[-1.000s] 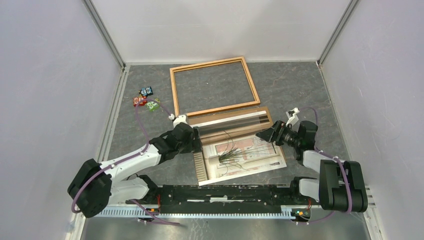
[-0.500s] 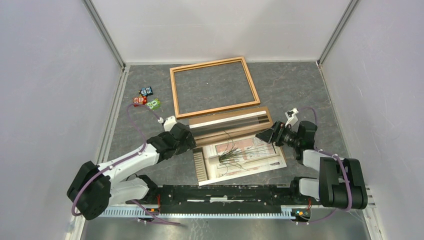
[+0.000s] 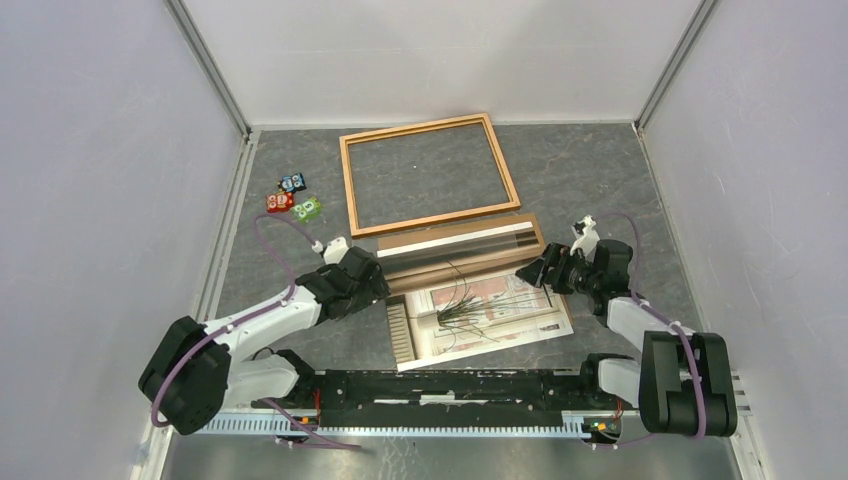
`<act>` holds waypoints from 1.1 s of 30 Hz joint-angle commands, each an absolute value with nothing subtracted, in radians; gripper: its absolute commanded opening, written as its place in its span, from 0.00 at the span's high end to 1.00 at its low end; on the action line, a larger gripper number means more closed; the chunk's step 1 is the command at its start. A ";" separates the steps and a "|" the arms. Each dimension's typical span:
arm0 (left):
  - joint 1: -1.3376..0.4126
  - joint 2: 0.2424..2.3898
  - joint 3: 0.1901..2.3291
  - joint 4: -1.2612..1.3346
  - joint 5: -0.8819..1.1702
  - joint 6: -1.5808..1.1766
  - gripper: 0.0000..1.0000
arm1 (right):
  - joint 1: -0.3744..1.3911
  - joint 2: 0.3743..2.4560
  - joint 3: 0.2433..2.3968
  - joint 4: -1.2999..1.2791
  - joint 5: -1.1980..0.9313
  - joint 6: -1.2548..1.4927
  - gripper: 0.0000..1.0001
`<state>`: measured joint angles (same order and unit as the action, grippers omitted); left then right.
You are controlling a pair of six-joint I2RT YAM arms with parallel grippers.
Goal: Put the photo into the frame
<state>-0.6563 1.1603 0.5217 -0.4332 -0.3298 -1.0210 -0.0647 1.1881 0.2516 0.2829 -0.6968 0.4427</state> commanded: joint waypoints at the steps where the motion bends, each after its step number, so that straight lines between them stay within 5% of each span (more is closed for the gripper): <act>1: -0.648 1.171 0.522 -0.410 -0.314 -1.060 0.00 | -0.016 1.127 0.322 0.028 -0.508 0.411 0.10; 8: -0.657 1.183 0.612 -0.539 -0.363 -1.018 0.00 | 0.084 0.983 0.355 -0.273 -0.280 0.345 0.08; 13: -0.673 1.114 0.625 -0.561 -0.390 -0.959 0.00 | 0.113 0.953 0.331 -0.340 -0.322 0.338 0.09; 27: -0.611 1.086 0.528 -0.512 -0.257 -1.017 0.00 | 0.146 1.063 0.354 -0.212 -0.435 0.268 0.10; 33: -0.465 1.098 0.459 -0.400 -0.030 -0.959 0.00 | 0.146 1.096 0.339 -0.156 -0.454 0.271 0.10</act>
